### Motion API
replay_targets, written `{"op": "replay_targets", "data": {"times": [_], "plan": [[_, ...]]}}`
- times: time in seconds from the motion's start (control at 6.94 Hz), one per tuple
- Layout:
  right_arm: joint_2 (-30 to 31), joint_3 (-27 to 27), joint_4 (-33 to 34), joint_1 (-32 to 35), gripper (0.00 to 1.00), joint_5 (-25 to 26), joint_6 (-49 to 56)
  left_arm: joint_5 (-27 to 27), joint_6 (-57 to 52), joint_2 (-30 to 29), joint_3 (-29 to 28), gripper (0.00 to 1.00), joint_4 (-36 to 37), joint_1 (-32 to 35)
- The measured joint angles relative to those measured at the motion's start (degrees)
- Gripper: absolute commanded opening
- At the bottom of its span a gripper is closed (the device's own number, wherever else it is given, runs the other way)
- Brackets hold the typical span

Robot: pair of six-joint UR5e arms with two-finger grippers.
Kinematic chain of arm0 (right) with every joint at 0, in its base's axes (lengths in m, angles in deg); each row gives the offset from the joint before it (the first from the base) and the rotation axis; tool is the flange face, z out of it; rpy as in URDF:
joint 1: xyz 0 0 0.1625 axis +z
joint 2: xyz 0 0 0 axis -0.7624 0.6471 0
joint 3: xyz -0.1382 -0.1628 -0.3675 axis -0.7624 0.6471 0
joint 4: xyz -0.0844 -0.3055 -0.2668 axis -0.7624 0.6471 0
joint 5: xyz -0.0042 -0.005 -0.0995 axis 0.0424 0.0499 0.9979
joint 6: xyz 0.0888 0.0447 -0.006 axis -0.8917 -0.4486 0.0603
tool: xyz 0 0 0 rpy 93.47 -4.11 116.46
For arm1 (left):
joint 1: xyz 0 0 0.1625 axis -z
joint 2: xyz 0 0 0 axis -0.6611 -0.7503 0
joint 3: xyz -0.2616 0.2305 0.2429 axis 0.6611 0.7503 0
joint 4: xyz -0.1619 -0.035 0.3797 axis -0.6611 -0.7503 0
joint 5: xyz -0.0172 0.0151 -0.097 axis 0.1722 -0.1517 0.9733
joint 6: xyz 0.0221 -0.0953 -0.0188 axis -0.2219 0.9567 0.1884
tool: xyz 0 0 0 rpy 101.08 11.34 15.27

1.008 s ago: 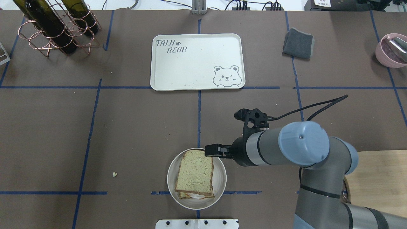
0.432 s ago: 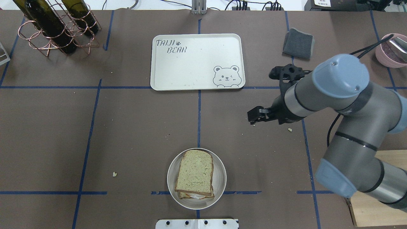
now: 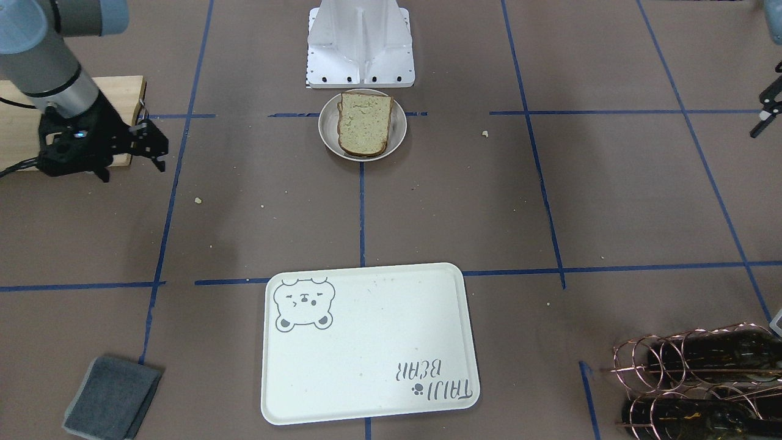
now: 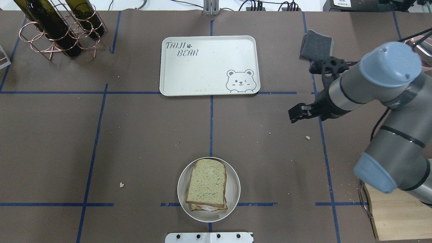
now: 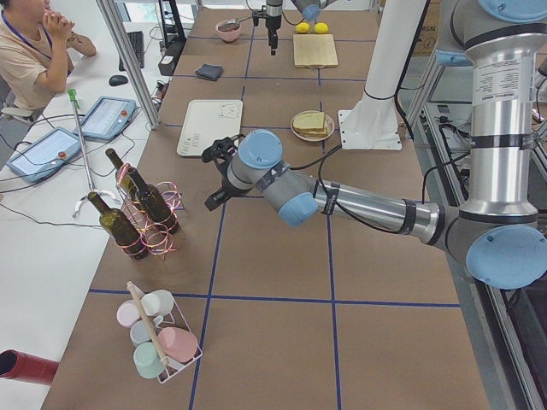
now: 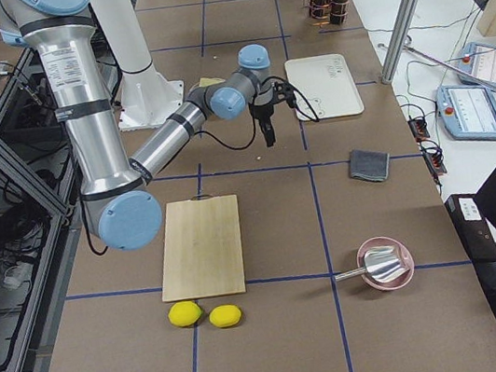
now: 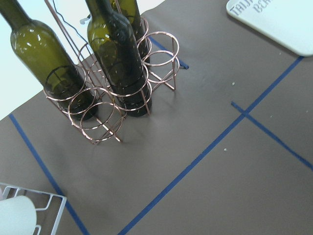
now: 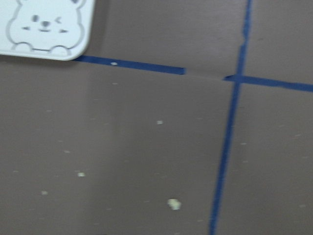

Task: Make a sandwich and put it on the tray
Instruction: 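Withdraw the right arm away from the plate while the left arm reaches in, then move the left gripper to the plate rim and grasp the plate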

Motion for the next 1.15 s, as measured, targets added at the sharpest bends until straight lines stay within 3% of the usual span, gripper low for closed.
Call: {"op": "replay_targets", "data": {"times": [0.43,0.72,0.86,1.15], "plan": [[13.8,0.6,-0.5,11.6,1.00,-0.2,19.4,-6.4,28.1,-4.5,6.4,1.00,-2.5,-22.9],[20.5,0.8,-0.5,19.4,1.00,-3.8,26.4,-16.5,47.0,-5.6,9.3,1.00,-2.6,-36.3],[23.1,1.0,-0.3,24.2,1.00,-7.0,31.3,-22.0,54.8,-5.7,9.8,0.94,-2.6,-42.2],[25.0,1.3,1.0,31.4,1.00,-11.0,36.8,-32.8,68.7,-7.0,9.0,0.63,-2.5,-52.8]]}}
